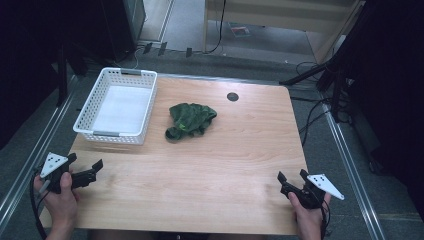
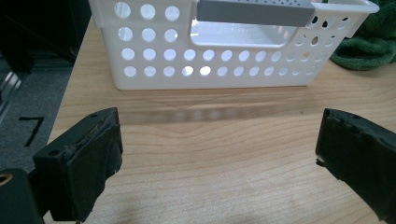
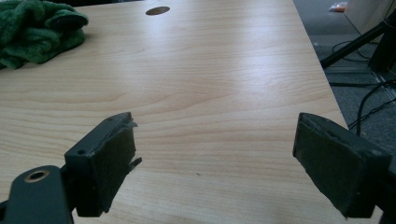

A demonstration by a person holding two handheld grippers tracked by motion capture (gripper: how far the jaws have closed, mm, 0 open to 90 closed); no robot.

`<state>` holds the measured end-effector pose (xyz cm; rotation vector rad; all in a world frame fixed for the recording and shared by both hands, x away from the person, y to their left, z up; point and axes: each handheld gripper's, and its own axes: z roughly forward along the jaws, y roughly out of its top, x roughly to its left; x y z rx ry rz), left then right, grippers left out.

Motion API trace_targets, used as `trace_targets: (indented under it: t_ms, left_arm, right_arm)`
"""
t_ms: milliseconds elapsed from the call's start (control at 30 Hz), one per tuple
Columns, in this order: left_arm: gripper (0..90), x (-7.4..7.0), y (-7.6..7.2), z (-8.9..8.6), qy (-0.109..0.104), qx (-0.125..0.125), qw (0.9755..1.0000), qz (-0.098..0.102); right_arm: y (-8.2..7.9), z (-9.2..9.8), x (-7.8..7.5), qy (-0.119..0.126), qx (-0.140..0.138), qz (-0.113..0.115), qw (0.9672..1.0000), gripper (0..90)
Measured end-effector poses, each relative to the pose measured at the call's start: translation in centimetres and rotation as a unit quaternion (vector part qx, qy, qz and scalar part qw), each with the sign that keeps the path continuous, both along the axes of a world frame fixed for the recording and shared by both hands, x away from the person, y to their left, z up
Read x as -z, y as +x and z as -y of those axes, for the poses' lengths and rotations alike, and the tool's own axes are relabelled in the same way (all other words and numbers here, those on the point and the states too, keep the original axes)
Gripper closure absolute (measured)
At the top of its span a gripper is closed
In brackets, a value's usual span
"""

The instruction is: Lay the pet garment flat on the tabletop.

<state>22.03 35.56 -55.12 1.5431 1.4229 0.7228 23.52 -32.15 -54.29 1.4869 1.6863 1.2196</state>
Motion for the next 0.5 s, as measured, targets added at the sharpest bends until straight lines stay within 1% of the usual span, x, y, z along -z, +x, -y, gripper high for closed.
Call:
trace_targets:
  t_ms: [100,133,167,200,267,300,333,367,400,433,467,500]
  left_arm:
    - [1.1,0.0,0.0,0.0,0.000,-0.002,1.0000,0.001]
    - [1.1,0.0,-0.1,0.0,-0.001,-0.003,1.0000,0.003]
    - [1.1,0.0,-0.1,0.0,0.000,-0.003,1.0000,0.004]
    - [1.1,0.0,-0.1,0.0,-0.001,-0.004,1.0000,0.005]
    - [1.1,0.0,-0.2,-0.2,-0.007,-0.017,0.9998,0.009]
    - [1.1,0.0,-0.2,-0.2,-0.007,-0.017,0.9998,0.009]
    - [1.1,0.0,-0.3,-0.3,-0.010,-0.023,0.9996,0.011]
    - [1.1,0.0,-0.3,-0.3,-0.011,-0.031,0.9994,0.011]
    - [1.1,0.0,-0.3,-0.3,-0.011,-0.031,0.9994,0.011]
    - [1.1,0.0,-0.3,-0.3,-0.006,-0.035,0.9993,0.010]
    - [1.1,0.0,-0.3,-0.2,-0.005,-0.034,0.9993,0.012]
    - [1.1,0.0,-0.3,-0.1,-0.003,-0.033,0.9993,0.014]
  right_arm:
    - [0.0,-0.1,-0.1,-0.001,-0.001,0.000,1.0000,13.1]
    - [0.0,-0.1,-0.2,0.003,-0.003,0.003,1.0000,13.0]
    - [0.1,-0.1,-0.4,0.017,-0.006,0.002,0.9998,13.0]
    - [0.2,-0.1,-0.5,0.025,-0.007,0.006,0.9996,13.1]
    - [0.5,-0.6,-1.3,0.029,-0.009,0.012,0.9995,13.0]
    - [0.5,-0.6,-1.3,0.029,-0.009,0.012,0.9995,13.0]
    - [0.7,-1.0,-1.6,0.028,-0.013,0.016,0.9994,13.0]
    - [1.1,-1.9,-2.2,0.027,-0.020,0.022,0.9992,13.0]
    - [1.1,-1.9,-2.2,0.027,-0.020,0.022,0.9992,13.0]
    - [1.3,-2.3,-2.5,0.025,-0.024,0.024,0.9991,13.0]
    - [1.7,-3.1,-3.1,0.030,-0.029,0.019,0.9990,13.0]
    - [2.3,-4.0,-4.0,0.047,-0.044,0.014,0.9978,13.0]
